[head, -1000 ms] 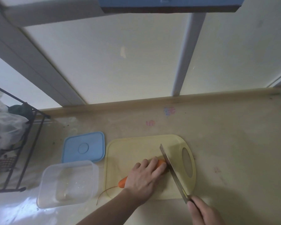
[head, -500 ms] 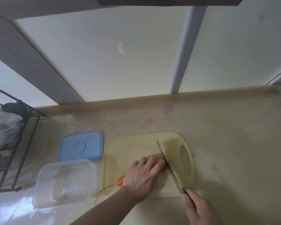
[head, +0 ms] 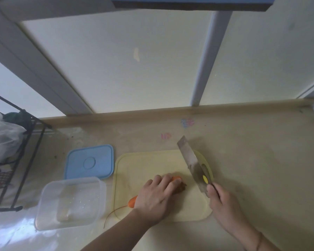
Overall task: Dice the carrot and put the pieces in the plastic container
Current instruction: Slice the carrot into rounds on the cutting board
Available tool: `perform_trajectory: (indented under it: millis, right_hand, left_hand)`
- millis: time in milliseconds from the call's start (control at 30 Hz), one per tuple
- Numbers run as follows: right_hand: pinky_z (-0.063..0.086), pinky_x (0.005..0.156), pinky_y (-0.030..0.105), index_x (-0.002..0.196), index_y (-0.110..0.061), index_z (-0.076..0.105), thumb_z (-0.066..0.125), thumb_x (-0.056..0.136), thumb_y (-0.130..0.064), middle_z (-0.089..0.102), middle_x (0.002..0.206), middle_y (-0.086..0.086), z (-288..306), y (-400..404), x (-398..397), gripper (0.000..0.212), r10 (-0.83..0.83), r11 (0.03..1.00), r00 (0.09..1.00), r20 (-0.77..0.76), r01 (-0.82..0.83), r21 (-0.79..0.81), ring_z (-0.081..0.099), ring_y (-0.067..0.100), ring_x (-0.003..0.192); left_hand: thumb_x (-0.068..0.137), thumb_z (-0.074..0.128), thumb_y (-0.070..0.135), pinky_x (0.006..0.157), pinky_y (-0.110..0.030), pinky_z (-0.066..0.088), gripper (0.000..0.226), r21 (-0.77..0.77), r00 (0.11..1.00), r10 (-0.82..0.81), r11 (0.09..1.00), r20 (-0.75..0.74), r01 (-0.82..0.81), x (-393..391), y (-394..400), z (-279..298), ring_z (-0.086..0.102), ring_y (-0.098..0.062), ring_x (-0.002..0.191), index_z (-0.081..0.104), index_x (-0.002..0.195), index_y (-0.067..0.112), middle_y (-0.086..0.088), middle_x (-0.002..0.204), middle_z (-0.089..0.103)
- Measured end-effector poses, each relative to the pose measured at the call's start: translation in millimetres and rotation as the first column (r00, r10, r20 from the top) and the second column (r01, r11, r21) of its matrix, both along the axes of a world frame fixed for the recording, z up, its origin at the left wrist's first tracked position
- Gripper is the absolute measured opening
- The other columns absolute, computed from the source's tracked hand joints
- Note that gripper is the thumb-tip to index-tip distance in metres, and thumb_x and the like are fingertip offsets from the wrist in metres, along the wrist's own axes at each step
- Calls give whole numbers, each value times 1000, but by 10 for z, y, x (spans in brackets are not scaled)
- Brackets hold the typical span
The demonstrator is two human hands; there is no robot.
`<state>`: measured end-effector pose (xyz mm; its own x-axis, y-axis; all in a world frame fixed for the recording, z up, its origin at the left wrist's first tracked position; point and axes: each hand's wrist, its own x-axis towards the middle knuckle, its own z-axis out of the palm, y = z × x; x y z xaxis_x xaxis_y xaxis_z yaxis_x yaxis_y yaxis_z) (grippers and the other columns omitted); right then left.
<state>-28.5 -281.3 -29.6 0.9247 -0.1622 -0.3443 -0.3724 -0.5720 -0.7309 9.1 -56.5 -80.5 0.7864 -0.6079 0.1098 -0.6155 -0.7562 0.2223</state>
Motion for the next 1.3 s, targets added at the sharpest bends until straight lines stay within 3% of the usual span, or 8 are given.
perform_trajectory:
  millis: [133,267,433,600,733,900,1067,1300]
  right_hand:
    - [32,49,32,66,-20,44,48,99,-27,42,49,-1,18,57,76,34,61,997,998,-11,-61,45,36,8,45]
    - [28,48,28,66,-17,42,47,100,-27,35,46,-7,47,72,77,36,-1,988,999,-54,9,156,31,10,45]
    - [24,39,21,67,-23,47,46,100,-28,34,49,-6,180,-6,89,34,14,973,994,-109,11,231,28,10,41]
    - [45,62,31,89,-36,59,46,97,-41,61,65,-2,276,-255,-135,17,287,958,957,-37,-287,10,56,6,57]
    - [48,72,28,98,-36,58,33,91,-62,67,77,-4,279,-463,-130,37,369,925,922,-116,-377,-52,61,6,70]
    - [35,56,25,78,-13,53,47,100,-33,49,59,-10,234,-689,186,30,400,913,902,-161,-408,-16,45,4,55]
    - [29,43,21,77,-2,46,47,101,-23,39,48,-8,212,-836,433,32,234,971,955,-183,-239,-7,32,4,42]
    - [37,55,21,81,-31,55,47,99,-36,59,60,-16,456,-273,42,21,294,956,948,-126,-293,20,53,4,55]
  left_hand:
    - [86,65,40,71,-33,52,52,-31,999,25,999,-24,-26,-1,0,54,60,-21,90,47,133,28,5,124,57]
    - [94,53,53,86,-37,45,45,-87,996,72,993,-58,-77,26,3,145,54,-20,103,51,131,27,6,128,54]
    - [89,57,59,88,-36,48,51,-70,987,124,989,-102,-131,94,34,154,56,-19,105,53,130,28,7,129,55]
    - [87,60,58,76,-34,52,51,-89,989,119,988,-93,-127,57,31,117,61,-17,92,54,127,28,11,120,62]
    - [86,65,55,73,-32,54,52,-123,991,114,985,-75,-123,9,26,92,60,-16,93,52,128,28,10,121,60]
    - [88,63,54,75,-31,55,51,-137,990,116,983,-85,-127,4,30,90,60,-16,96,50,130,28,10,122,59]
    - [89,62,55,74,-29,56,50,-146,987,125,979,-99,-139,-12,31,96,60,-15,97,50,130,30,11,122,58]
    - [93,58,52,70,-31,54,41,-146,994,102,983,-49,-108,-57,36,83,61,-18,93,50,127,29,9,121,58]
